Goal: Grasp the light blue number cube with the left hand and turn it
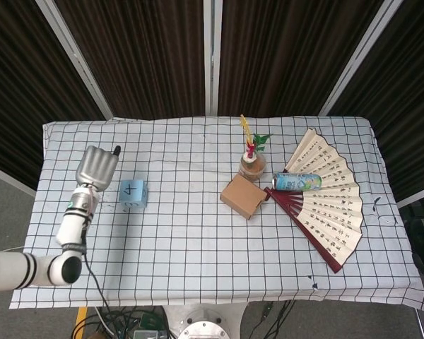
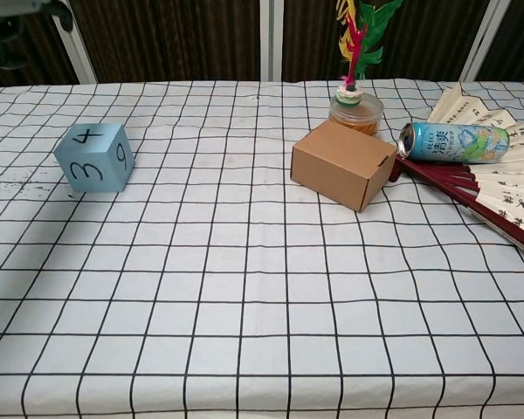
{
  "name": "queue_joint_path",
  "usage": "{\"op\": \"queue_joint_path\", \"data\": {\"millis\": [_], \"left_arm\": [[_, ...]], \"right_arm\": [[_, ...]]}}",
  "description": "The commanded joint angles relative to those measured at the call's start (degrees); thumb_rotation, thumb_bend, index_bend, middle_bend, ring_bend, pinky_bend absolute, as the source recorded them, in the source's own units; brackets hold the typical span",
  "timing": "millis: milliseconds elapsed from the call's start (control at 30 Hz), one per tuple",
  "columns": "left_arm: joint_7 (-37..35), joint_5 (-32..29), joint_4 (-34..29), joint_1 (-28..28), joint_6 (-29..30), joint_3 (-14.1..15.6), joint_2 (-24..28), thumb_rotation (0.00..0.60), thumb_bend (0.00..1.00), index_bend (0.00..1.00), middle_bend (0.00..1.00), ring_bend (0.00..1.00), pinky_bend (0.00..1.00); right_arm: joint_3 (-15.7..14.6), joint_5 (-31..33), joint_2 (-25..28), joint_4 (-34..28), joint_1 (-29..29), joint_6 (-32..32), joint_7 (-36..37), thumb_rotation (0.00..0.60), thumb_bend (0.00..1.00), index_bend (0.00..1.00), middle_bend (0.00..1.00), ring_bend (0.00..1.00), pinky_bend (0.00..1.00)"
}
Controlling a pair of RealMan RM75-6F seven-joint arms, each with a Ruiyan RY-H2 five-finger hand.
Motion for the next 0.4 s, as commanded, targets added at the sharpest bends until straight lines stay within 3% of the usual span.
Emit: {"op": "queue_joint_path", "data": {"millis": [33,67,167,267,400], "left_arm": [[-28.95,40.87,-2.18,28.40,31.14,9.35,2.85,0.600,0.06,0.16,0.44,0.43,0.61],[-30.13,42.14,-1.65,30.34,31.85,9.96,2.56,0.600,0.02,0.15,0.34,0.32,0.51],[-34.41,45.41,-0.22,35.36,32.28,11.38,2.21,0.600,0.00,0.13,0.16,0.15,0.30],[-38.42,48.66,2.04,39.97,32.84,11.83,1.68,0.600,0.00,0.12,0.09,0.08,0.18],[-40.21,51.50,5.26,44.92,33.88,11.44,0.44,0.600,0.00,0.11,0.08,0.06,0.13]], "right_arm": [[-0.16,-2.12,0.25,-1.36,-0.35,2.31,-1.46,0.600,0.18,0.00,0.00,0.00,0.00],[-0.27,-2.93,0.08,-1.46,-0.44,3.08,-1.74,0.600,0.18,0.00,0.00,0.00,0.00],[-0.97,-5.24,-0.48,-1.37,-0.67,4.59,-2.58,0.600,0.16,0.00,0.00,0.00,0.00],[-1.63,-6.37,-0.70,-1.76,-0.91,5.16,-3.74,0.600,0.15,0.00,0.00,0.00,0.00],[-2.04,-6.75,-1.19,-1.76,-0.88,5.01,-4.54,0.600,0.15,0.00,0.00,0.00,0.00]]}}
